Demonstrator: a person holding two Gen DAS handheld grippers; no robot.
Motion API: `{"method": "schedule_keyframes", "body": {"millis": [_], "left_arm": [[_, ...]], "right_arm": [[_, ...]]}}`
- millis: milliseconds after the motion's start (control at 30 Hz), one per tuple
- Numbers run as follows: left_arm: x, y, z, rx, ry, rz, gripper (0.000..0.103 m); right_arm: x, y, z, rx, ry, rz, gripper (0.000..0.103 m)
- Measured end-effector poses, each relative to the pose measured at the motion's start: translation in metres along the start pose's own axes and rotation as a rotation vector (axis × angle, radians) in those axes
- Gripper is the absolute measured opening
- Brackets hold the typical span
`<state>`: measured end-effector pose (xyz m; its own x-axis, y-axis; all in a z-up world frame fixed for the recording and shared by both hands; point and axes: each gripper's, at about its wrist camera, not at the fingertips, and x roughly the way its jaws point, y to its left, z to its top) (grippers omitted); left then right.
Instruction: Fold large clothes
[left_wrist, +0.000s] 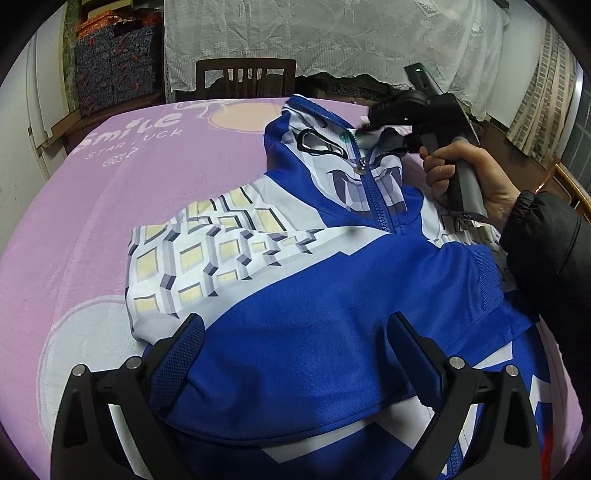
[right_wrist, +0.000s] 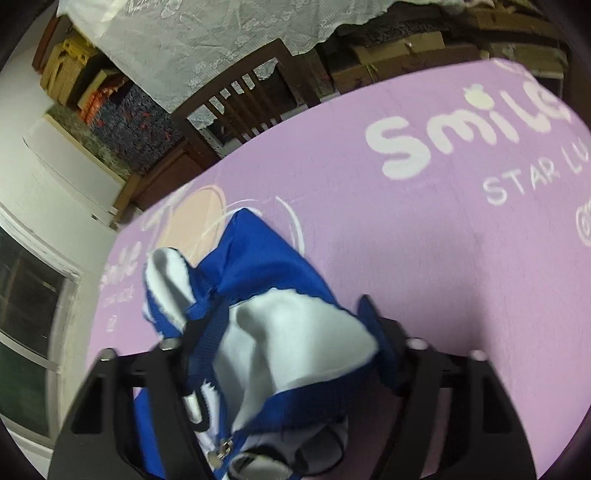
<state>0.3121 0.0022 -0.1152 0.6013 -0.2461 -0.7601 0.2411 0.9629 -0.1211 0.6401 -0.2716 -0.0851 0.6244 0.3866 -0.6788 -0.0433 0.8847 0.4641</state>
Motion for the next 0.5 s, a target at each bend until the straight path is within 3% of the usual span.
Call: {"method": "schedule_keyframes", "body": {"millis": [33,133,500], "left_arm": [[0.000,-0.001,0.000,0.002,-0.001,0.000,0.099],[-0.002,0.001,0.000,-0.003,-0.005,-0.007,0.099],[-0.026,0.013,0.004,-0.018,-0.094,0.042,0.099]], "right_arm": [[0.003,0.003,0.000,-0.027,0.009,-0.035,0.023],[-0.004,0.012,-0.005,-0.095,-0.005,-0.077,0.013],[-0.102,0.104,-0.050,-0.372,-0.126,-0.068,0.007]]}}
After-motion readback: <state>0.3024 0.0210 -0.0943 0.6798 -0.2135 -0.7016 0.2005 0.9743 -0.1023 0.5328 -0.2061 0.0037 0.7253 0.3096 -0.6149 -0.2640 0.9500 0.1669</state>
